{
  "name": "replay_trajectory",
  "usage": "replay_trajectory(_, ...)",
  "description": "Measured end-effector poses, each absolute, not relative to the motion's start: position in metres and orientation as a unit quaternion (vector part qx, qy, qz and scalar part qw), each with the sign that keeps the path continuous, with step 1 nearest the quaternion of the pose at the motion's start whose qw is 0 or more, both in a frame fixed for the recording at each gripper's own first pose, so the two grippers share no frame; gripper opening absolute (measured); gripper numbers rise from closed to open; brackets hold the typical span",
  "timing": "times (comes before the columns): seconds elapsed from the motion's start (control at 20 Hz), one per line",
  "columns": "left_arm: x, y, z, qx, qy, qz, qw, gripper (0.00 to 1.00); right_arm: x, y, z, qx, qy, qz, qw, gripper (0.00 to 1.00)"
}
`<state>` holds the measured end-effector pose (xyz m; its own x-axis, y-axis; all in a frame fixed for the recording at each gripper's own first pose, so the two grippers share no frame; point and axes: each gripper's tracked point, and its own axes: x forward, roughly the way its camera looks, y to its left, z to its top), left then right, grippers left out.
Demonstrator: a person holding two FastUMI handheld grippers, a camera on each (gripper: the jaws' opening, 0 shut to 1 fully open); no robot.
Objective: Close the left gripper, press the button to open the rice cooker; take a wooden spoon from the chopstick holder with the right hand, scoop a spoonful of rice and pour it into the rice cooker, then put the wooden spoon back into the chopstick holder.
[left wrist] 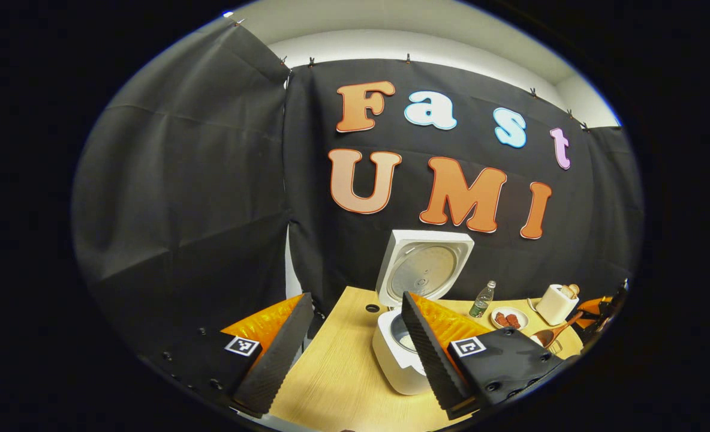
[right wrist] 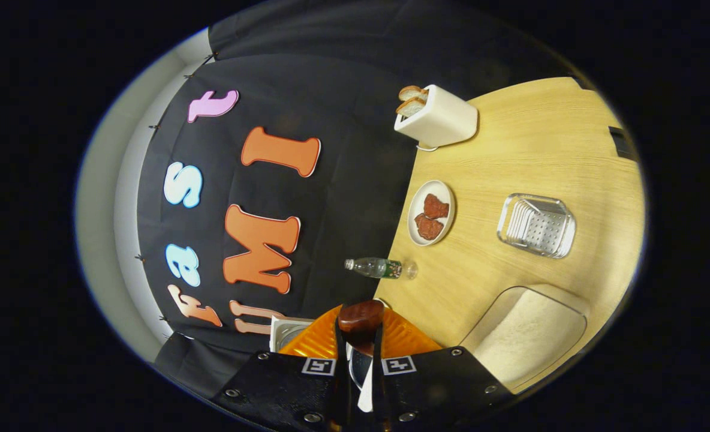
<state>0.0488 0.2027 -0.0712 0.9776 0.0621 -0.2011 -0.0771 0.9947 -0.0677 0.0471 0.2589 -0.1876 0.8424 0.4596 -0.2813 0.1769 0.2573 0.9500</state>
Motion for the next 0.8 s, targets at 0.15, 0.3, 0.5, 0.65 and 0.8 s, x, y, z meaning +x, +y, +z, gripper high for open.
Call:
replay_trajectory(0.15, 0.052, 0.209, -0.072, -0.037, 0.099, 0.038, 0.994, 1.0, 0.062, 0.286, -0.165, 0.606, 0.262, 0.118, 0.741, 0.13)
replay_trajectory(0.3, 0.056, 0.213, -0.071, -0.039, 0.098, 0.04, 0.994, 1.0, 0.077, 0.317, -0.143, 0.612, 0.263, 0.142, 0.732, 0.13)
replay_trajectory(0.5, 0.061, 0.215, -0.07, -0.046, 0.102, 0.04, 0.993, 1.0, 0.101, 0.356, -0.128, 0.611, 0.26, 0.156, 0.731, 0.13)
replay_trajectory(0.65, 0.066, 0.215, -0.067, -0.026, 0.098, 0.043, 0.994, 1.0, 0.117, 0.386, -0.121, 0.601, 0.261, 0.17, 0.736, 0.13)
replay_trajectory(0.8, 0.07, 0.209, -0.07, -0.032, 0.102, 0.033, 0.994, 1.0, 0.131, 0.418, -0.116, 0.576, 0.26, 0.185, 0.753, 0.13)
